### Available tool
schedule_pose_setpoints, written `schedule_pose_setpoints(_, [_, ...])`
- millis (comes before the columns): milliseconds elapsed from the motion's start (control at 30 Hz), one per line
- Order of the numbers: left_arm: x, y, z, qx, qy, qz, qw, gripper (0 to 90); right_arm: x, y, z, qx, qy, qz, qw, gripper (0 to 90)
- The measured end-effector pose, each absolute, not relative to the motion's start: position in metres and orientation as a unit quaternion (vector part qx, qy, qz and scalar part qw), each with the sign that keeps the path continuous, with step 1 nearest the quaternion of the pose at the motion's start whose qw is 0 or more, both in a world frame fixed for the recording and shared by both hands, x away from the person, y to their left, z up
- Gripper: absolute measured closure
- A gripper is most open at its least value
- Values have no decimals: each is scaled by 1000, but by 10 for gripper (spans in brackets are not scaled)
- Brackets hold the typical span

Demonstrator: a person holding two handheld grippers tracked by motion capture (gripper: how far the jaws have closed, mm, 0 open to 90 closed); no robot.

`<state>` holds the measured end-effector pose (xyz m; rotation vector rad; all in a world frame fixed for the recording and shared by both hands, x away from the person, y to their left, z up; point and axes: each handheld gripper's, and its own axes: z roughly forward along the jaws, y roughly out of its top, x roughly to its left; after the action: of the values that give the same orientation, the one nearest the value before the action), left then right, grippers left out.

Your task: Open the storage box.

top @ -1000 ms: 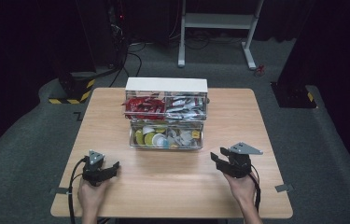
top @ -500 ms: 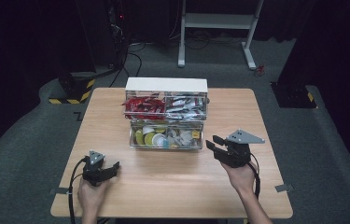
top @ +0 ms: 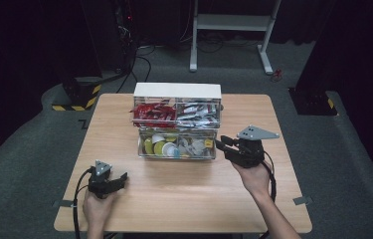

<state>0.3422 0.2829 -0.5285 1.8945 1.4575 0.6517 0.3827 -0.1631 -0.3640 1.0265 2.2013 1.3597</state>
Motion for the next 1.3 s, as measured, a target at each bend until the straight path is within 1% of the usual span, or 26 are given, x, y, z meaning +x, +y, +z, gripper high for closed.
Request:
schedule_pose_setpoints(267, [342,283,-529,723,556,249,326,279,393,-149,-352,350,779,481,196,735])
schedule_pose_setpoints(600, [343,283,-529,723,556,249,326,278,403,-134,-347,347,781,477,205,749])
schedule_pose_setpoints(933, [343,283,-529,724,555,248,326,276,411,-122,-346,352,780,470,219,733])
schedule_pose_setpoints(1300, [343,283,-528,724,555,249,325,276,418,-121,-337,357,767,488,213,726])
